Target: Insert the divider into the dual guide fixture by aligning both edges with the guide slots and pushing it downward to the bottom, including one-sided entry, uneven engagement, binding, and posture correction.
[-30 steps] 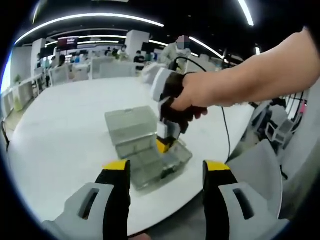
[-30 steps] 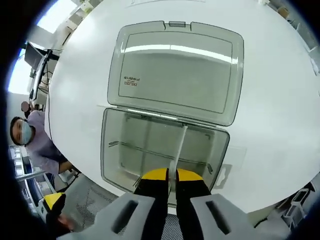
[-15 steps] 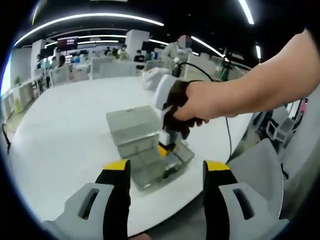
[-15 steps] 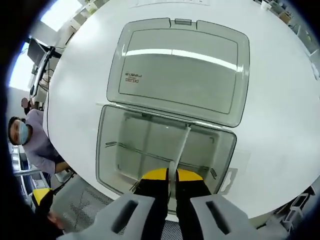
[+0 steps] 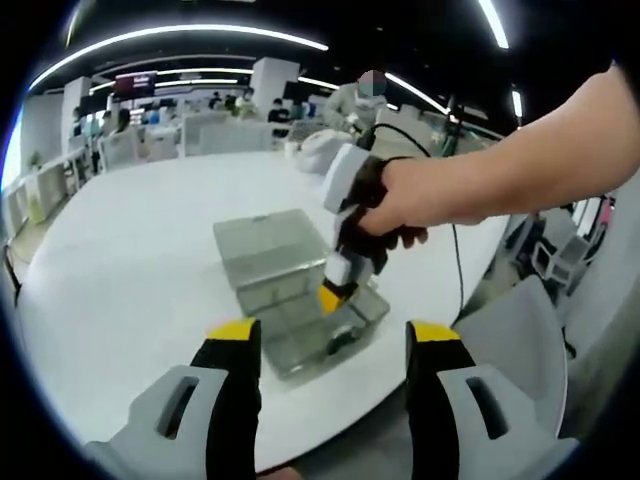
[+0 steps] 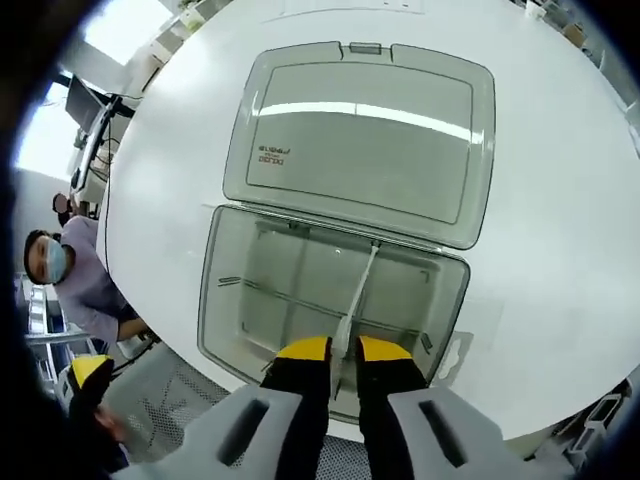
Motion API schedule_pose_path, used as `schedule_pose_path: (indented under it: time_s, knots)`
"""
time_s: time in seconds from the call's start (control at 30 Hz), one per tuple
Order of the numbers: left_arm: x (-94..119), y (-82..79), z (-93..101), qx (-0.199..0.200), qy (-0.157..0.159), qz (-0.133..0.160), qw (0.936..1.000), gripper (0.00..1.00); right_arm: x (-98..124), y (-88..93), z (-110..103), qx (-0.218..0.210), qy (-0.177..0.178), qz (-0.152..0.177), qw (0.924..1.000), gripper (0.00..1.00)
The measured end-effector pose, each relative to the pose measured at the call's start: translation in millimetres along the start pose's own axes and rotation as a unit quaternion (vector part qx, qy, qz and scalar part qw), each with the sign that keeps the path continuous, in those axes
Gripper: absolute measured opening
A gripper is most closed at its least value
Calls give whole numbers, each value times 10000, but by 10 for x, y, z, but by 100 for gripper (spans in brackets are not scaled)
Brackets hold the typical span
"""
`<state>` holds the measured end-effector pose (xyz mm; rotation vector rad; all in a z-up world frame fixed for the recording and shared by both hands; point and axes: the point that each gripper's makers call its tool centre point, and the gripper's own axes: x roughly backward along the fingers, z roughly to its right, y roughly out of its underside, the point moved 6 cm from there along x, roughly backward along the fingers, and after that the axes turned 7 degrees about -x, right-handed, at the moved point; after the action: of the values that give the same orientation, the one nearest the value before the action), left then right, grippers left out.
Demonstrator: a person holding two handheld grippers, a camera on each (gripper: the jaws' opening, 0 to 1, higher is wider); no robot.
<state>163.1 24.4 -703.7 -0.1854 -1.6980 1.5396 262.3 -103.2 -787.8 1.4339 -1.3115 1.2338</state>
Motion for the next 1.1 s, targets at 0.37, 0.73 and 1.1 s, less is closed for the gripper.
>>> schedule_pose_path:
  time_s: [0.37, 0.73, 1.1]
  knots:
    - [-11, -15, -13, -20, 25, -2, 10000, 56, -26, -36, -11, 307, 105, -31, 9995, 0]
    - [2, -26, -23, -26, 27, 12, 10000, 57, -17, -30, 0, -65, 196, -205, 9996, 0]
    - [32, -16, -43, -15, -10, 17, 10000, 57, 24, -24, -15, -166, -33, -277, 9995, 1]
